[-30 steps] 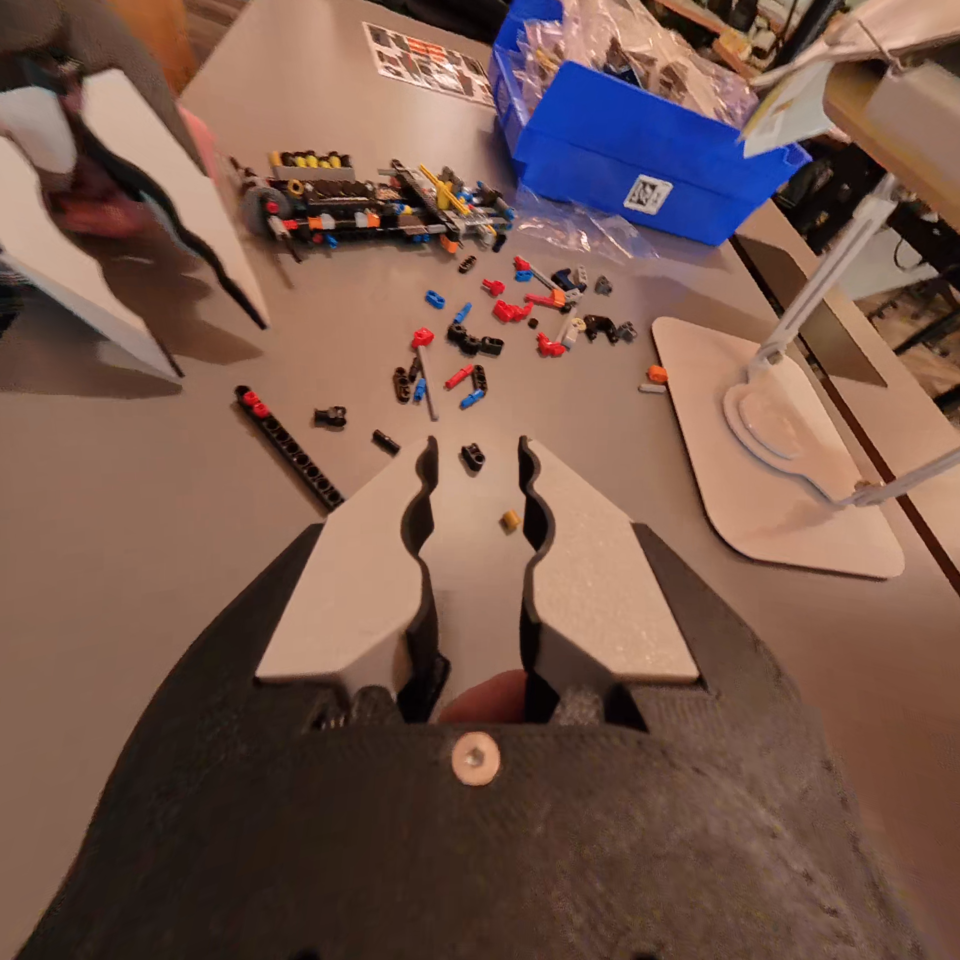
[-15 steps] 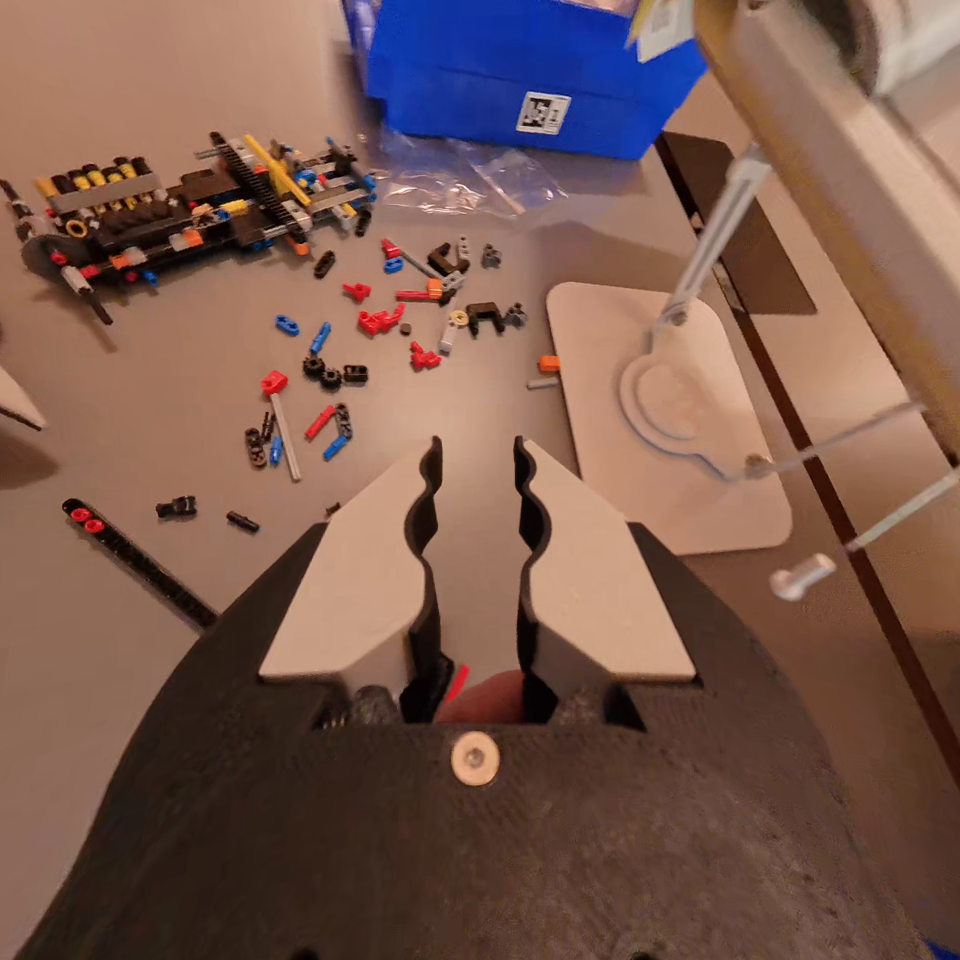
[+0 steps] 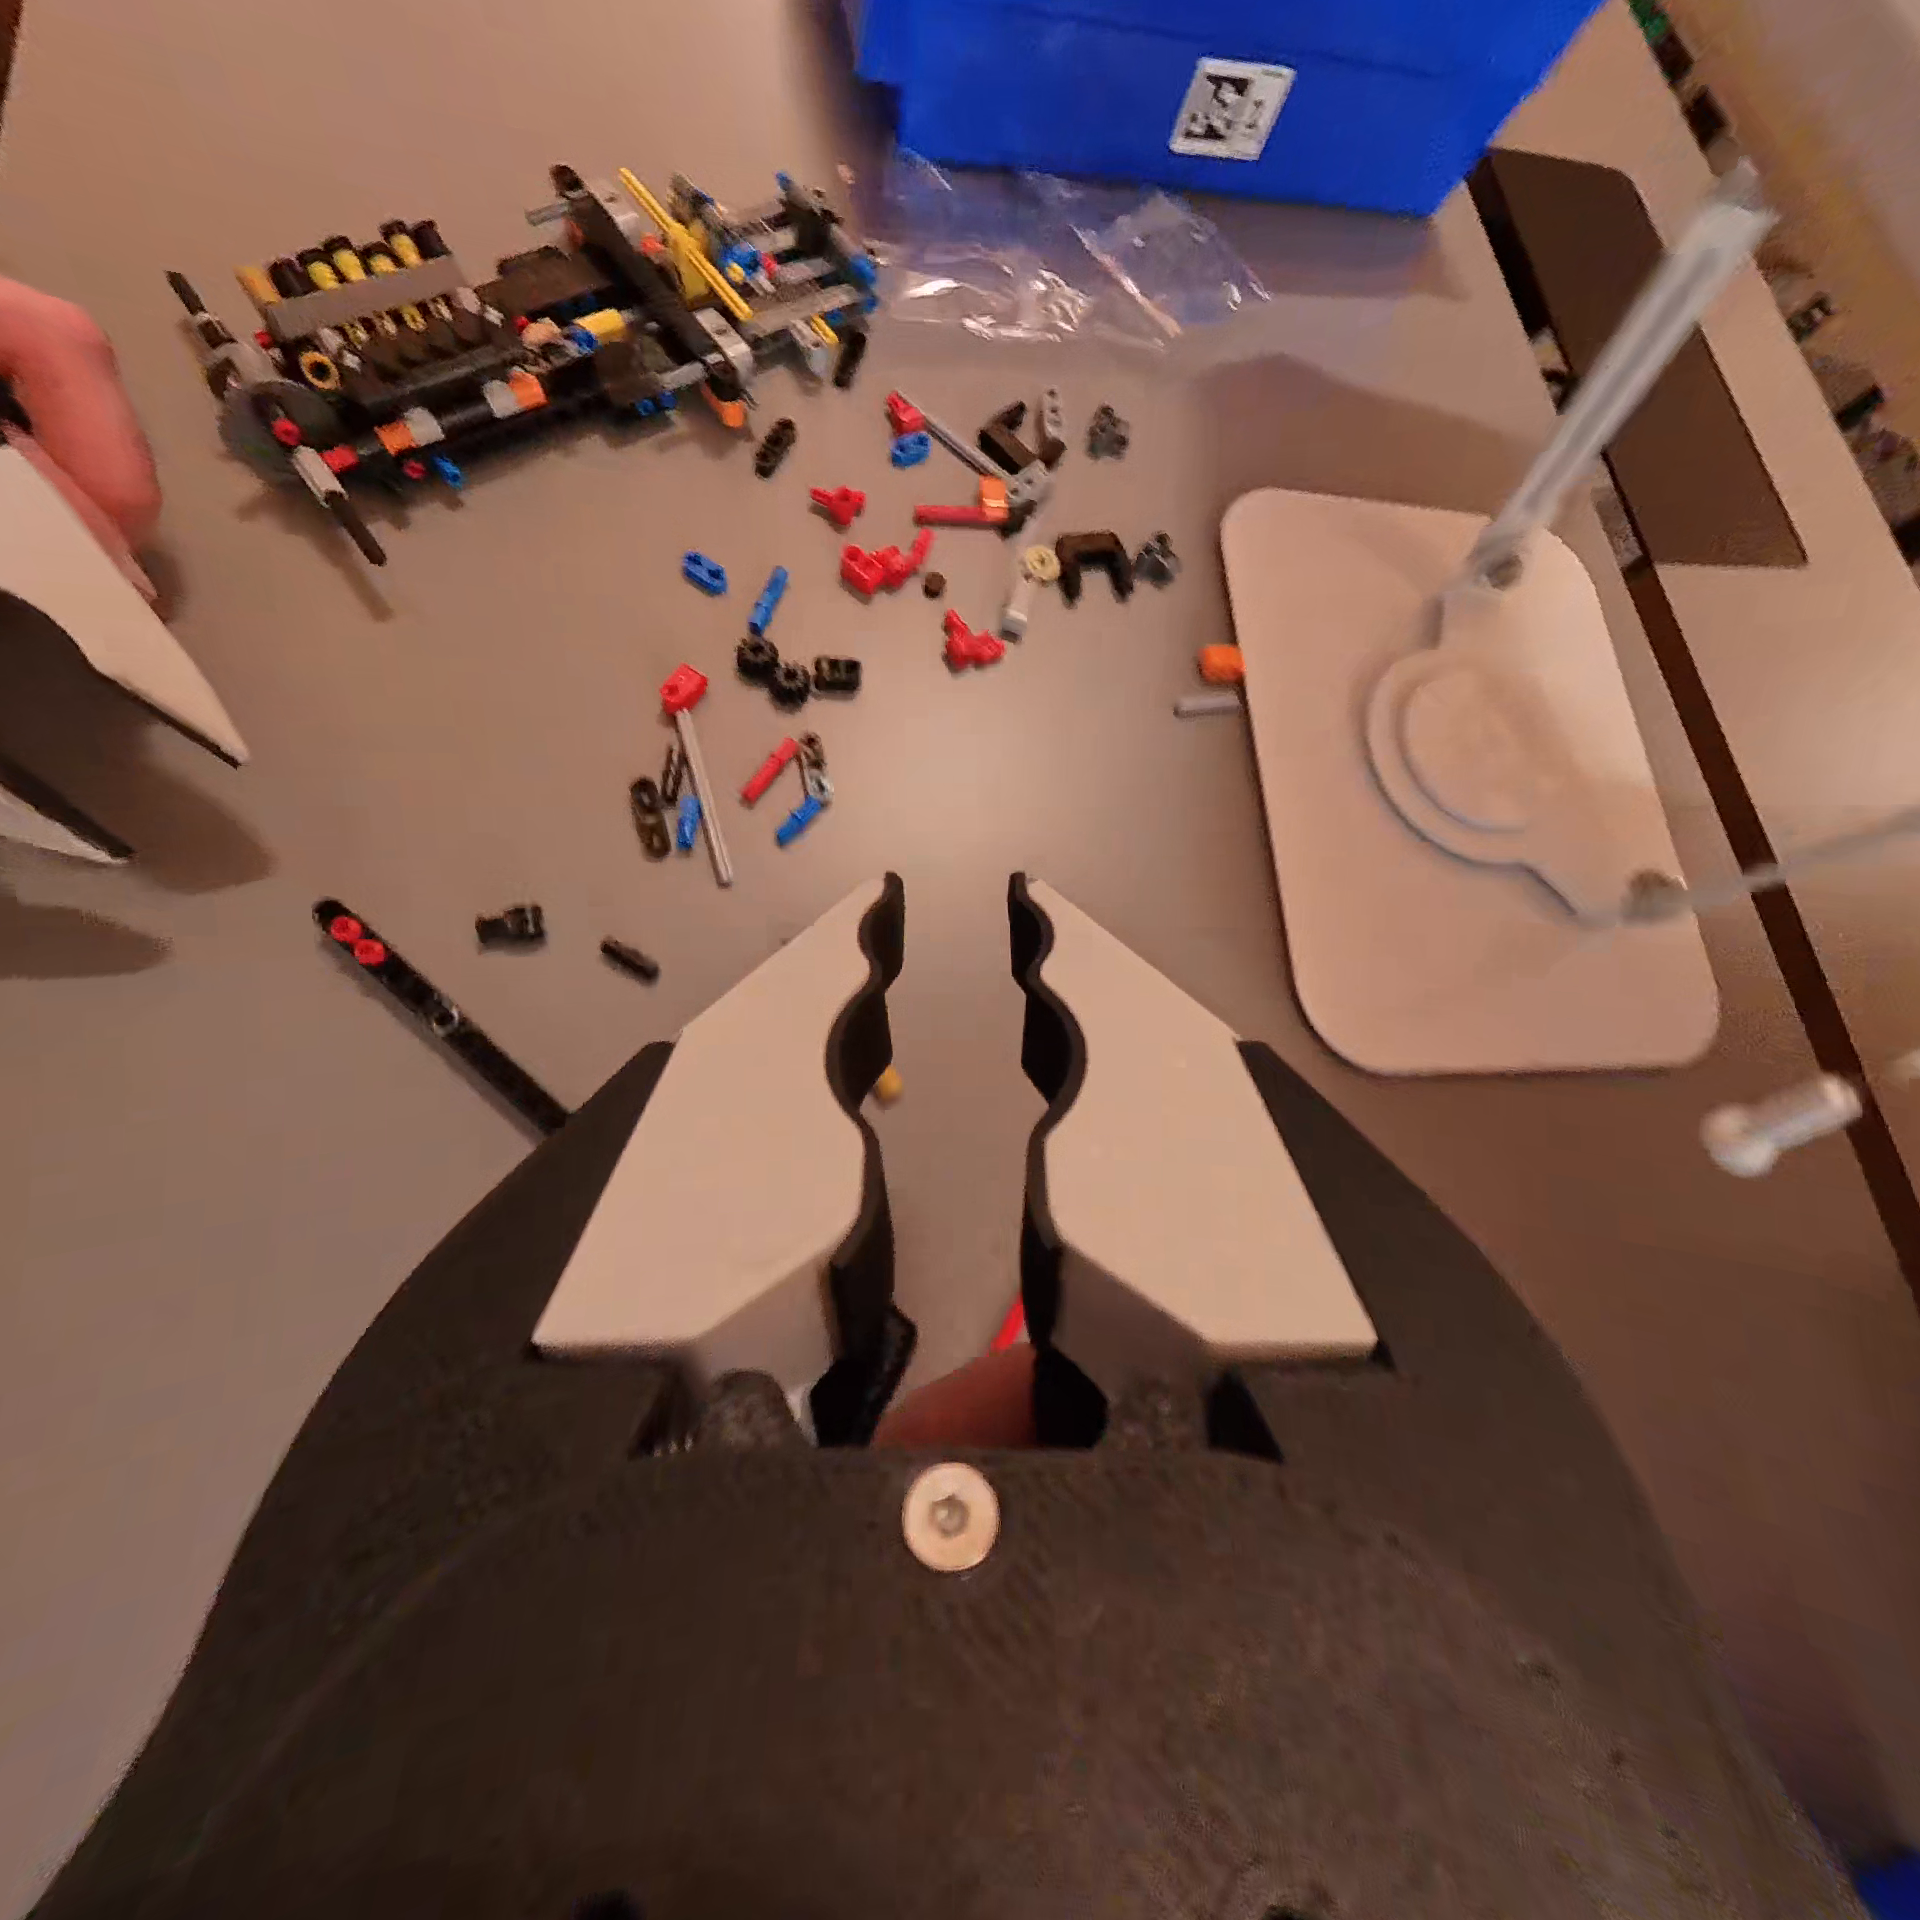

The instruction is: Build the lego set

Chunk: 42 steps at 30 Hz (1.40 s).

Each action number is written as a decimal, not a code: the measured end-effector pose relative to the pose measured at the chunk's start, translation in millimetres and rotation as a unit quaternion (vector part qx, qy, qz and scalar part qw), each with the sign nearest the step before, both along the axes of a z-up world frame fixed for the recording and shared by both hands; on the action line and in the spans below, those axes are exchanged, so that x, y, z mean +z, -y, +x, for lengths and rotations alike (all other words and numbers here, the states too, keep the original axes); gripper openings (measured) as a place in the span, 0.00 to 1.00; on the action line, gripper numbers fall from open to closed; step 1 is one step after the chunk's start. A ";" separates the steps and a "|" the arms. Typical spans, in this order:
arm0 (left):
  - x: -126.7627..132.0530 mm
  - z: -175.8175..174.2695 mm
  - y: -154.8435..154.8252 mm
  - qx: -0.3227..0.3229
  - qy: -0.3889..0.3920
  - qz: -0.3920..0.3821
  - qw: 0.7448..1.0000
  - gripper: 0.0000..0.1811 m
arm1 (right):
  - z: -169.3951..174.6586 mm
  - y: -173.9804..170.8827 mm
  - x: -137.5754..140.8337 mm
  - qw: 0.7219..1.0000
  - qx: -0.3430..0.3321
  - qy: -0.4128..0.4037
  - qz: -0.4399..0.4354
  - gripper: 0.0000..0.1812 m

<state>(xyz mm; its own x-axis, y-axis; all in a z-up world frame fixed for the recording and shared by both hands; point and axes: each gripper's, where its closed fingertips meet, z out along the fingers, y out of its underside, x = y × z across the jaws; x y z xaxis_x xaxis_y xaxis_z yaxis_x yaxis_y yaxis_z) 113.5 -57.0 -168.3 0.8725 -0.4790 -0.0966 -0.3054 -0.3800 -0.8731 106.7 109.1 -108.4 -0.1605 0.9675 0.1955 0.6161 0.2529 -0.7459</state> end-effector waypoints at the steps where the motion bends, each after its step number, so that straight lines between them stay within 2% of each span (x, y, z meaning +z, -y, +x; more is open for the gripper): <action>1: 0.3 -0.1 0.2 0.001 -0.001 0.003 1.000 0.14 | -8.9 4.7 -0.6 1.000 0.009 -0.001 0.003 0.10; 9: 3.7 -0.4 1.0 0.002 0.000 0.018 1.000 0.13 | -78.0 22.8 -7.1 0.998 0.056 -0.009 -0.013 0.12; 12: 6.3 -1.1 1.4 0.004 0.001 0.027 1.000 0.15 | -90.3 19.7 -10.2 0.998 0.057 -0.002 0.000 0.13; 15: 17.4 -6.6 4.0 0.021 -0.013 0.060 0.998 0.17 | -88.5 14.5 -6.3 0.999 0.050 -0.010 0.002 0.13; 18: 27.2 -26.0 8.0 0.056 -0.029 0.078 0.995 0.18 | -75.3 1.0 -3.7 0.999 0.030 -0.011 0.005 0.14; 23: 47.4 -76.9 12.9 0.145 -0.068 0.103 0.982 0.23 | -54.5 -21.6 1.5 1.000 -0.008 -0.021 -0.005 0.14; 26: 50.9 -107.4 17.3 0.192 -0.105 0.109 0.970 0.26 | -48.7 -20.7 -1.3 1.000 -0.008 -0.018 -0.018 0.15; 29: 40.0 -130.1 21.2 0.225 -0.129 0.081 0.962 0.31 | -32.8 -28.2 -3.1 1.000 -0.029 -0.009 0.001 0.15; 31: 19.9 -139.2 21.8 0.236 -0.119 0.029 0.964 0.40 | -18.0 -36.6 0.9 0.998 -0.049 -0.008 0.023 0.15; 33: 6.9 -144.7 22.0 0.242 -0.108 -0.001 0.964 0.45 | -0.5 -40.7 8.3 0.997 -0.069 -0.011 0.027 0.15; 39: -6.4 -150.4 19.6 0.246 -0.083 -0.039 0.965 0.45 | 62.4 -47.8 38.1 0.990 -0.133 -0.026 0.042 0.15; 42: -10.6 -148.1 18.8 0.239 -0.074 -0.051 0.967 0.43 | 97.7 -45.3 39.5 0.987 -0.156 -0.004 0.042 0.14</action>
<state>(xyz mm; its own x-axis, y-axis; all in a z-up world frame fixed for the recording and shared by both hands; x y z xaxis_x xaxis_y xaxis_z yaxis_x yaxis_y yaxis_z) -34.6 -75.9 -178.9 0.9768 -0.0373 -0.2110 -0.1920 -0.5901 -0.7841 204.4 154.4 -68.9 0.1446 0.9499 0.2773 0.6684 0.1128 -0.7352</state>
